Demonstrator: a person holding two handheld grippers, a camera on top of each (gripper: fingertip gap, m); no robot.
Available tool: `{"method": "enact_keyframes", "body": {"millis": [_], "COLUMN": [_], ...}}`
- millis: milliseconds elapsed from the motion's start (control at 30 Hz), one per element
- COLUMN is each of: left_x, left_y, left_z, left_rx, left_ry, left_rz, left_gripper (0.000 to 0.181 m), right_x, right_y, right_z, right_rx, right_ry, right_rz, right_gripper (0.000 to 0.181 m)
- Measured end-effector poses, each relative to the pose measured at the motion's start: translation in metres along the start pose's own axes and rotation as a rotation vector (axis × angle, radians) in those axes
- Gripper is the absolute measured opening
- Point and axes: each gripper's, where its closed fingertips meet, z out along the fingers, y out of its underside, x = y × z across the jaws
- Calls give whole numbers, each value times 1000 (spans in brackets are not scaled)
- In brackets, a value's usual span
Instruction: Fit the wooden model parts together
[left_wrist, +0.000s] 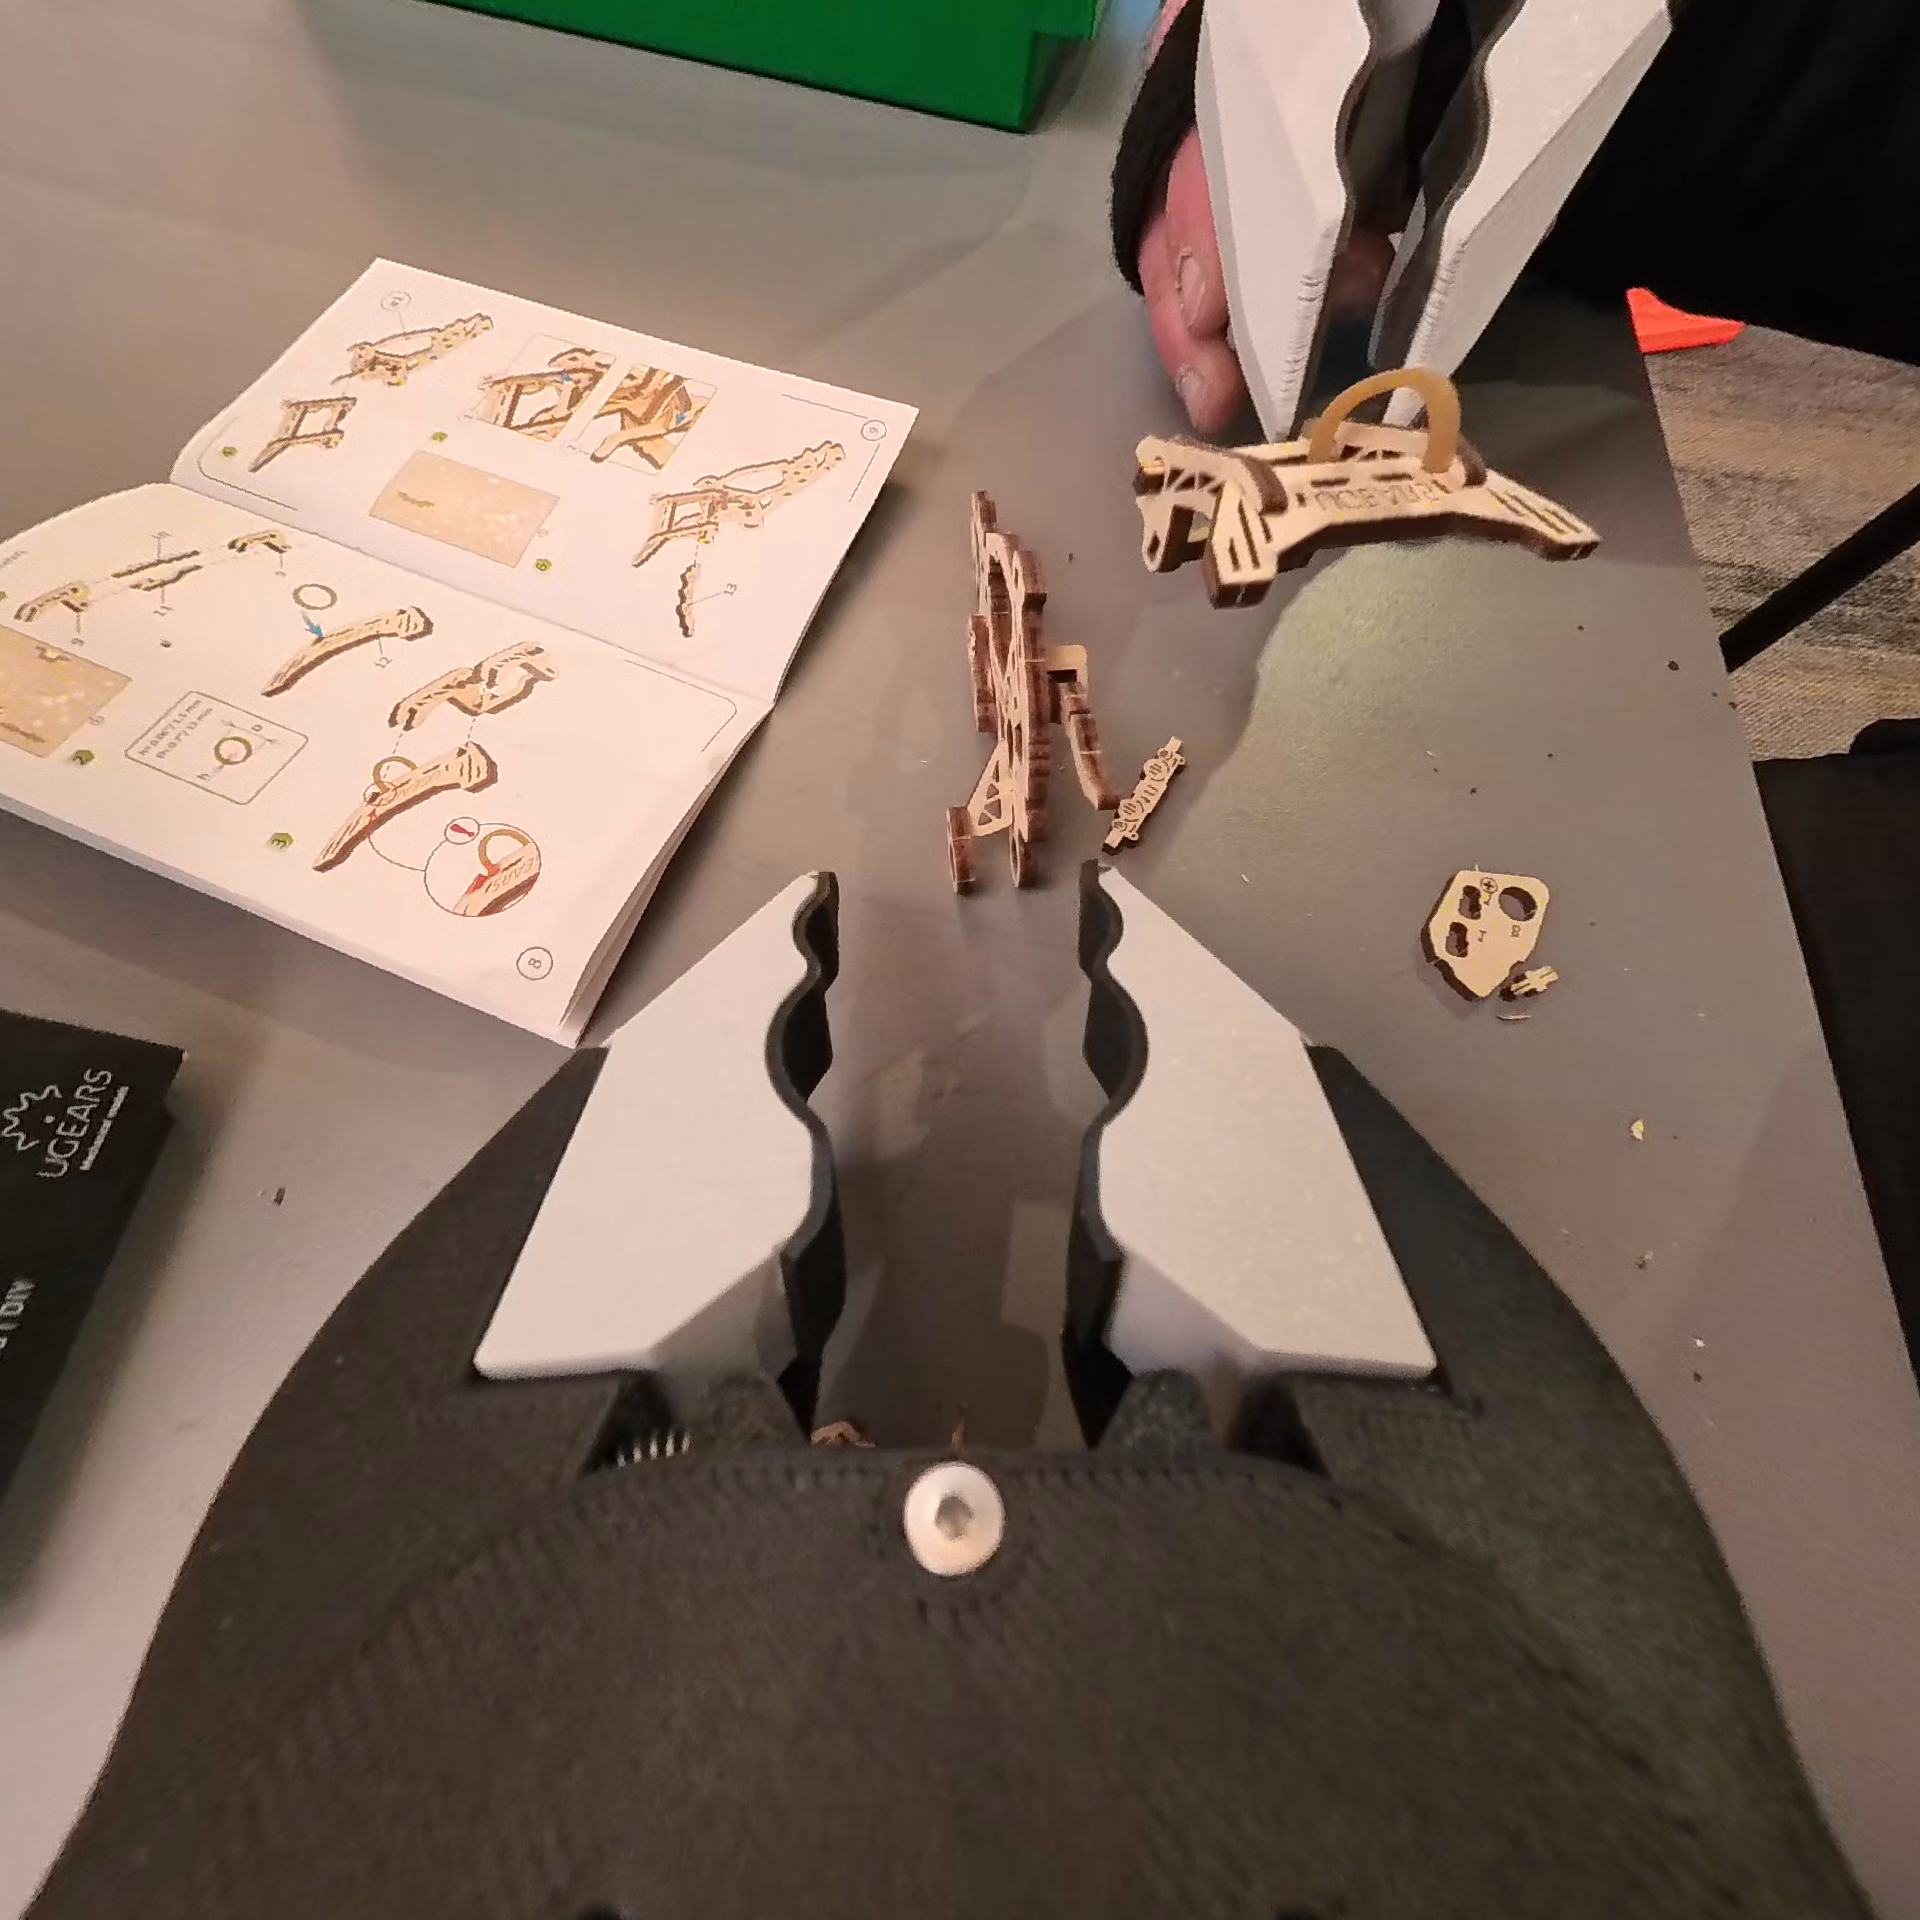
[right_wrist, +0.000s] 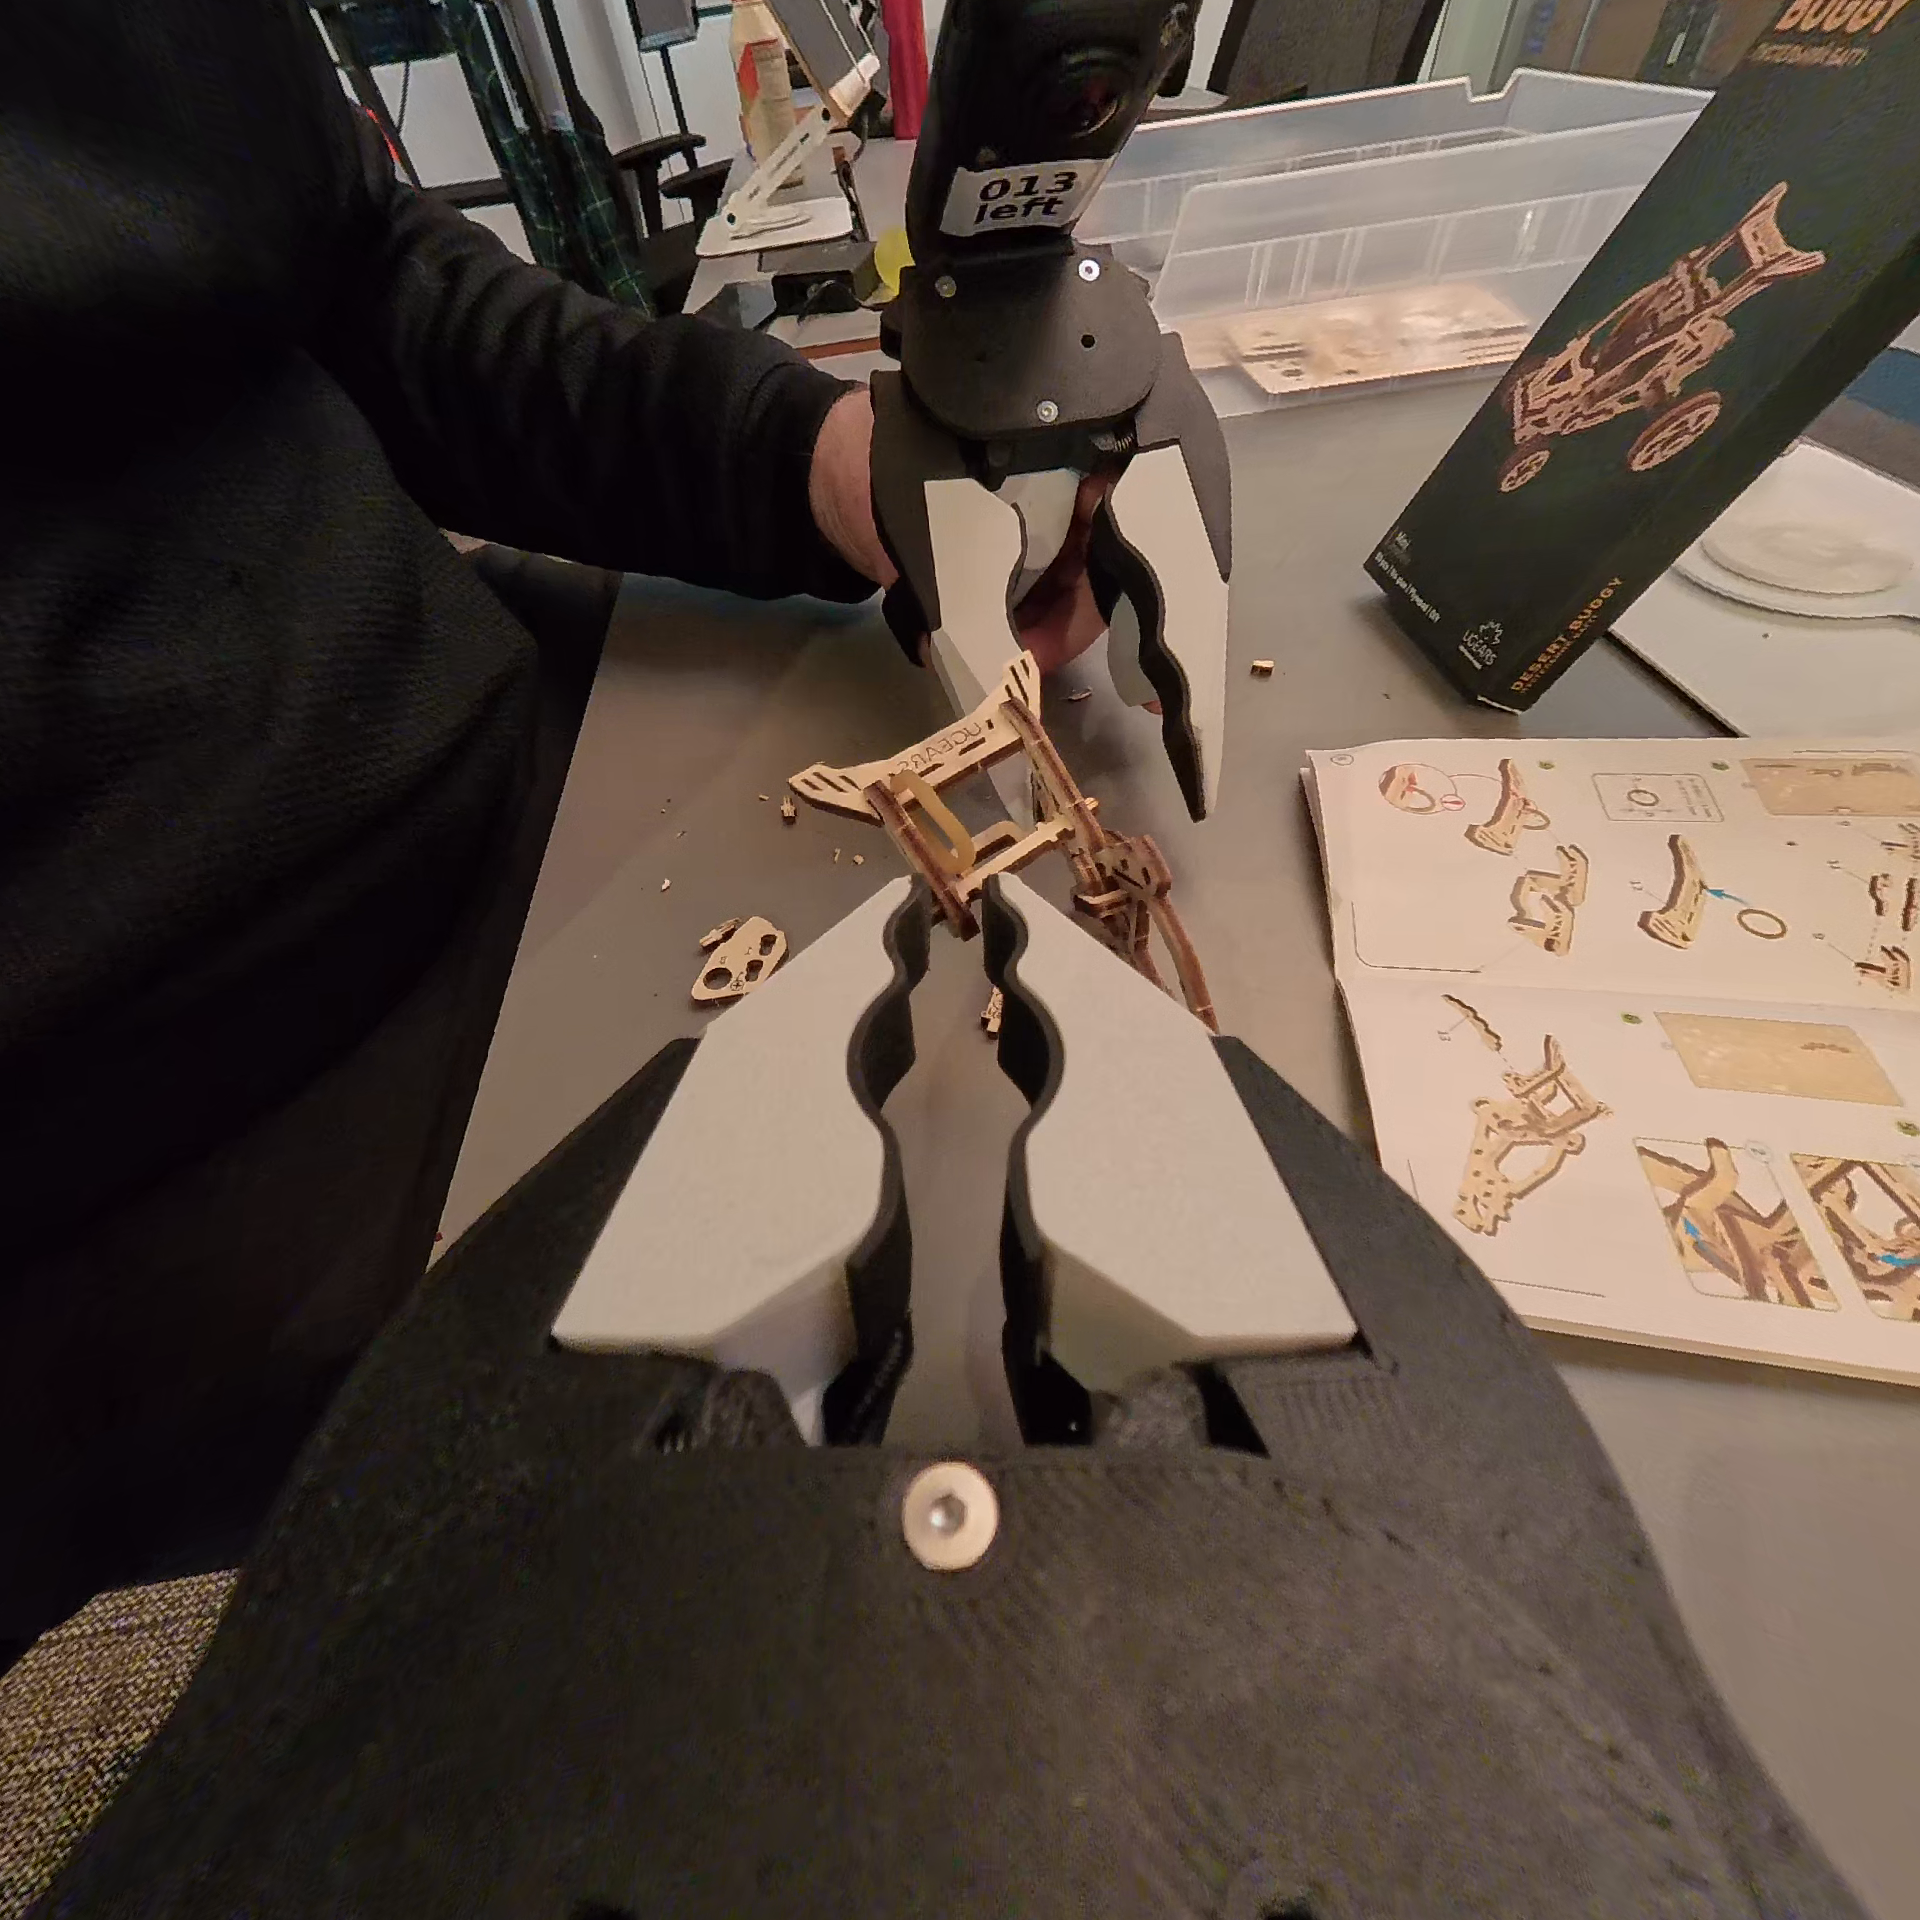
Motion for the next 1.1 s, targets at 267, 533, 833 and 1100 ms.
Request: {"method": "enact_keyframes", "body": {"millis": [267, 533, 833, 1100], "left_x": [0, 0, 2, 14], "left_y": [0, -1, -9, -19], "left_z": [0, -1, -7, -10], "left_rx": [-4, 13, 71, 133], "left_ry": [7, 2, 0, 57], "left_rz": [-2, -4, 7, 35], "left_gripper": [44, 46, 47, 50], "right_x": [0, 1, 1, 6], "right_y": [0, 0, 5, 16], "right_z": [0, 0, 4, 5], "right_rx": [-1, 0, -43, -105], "right_ry": [-4, 3, 7, 48], "right_rz": [2, 3, 10, 37], "right_gripper": [7, 7, 7, 7]}}
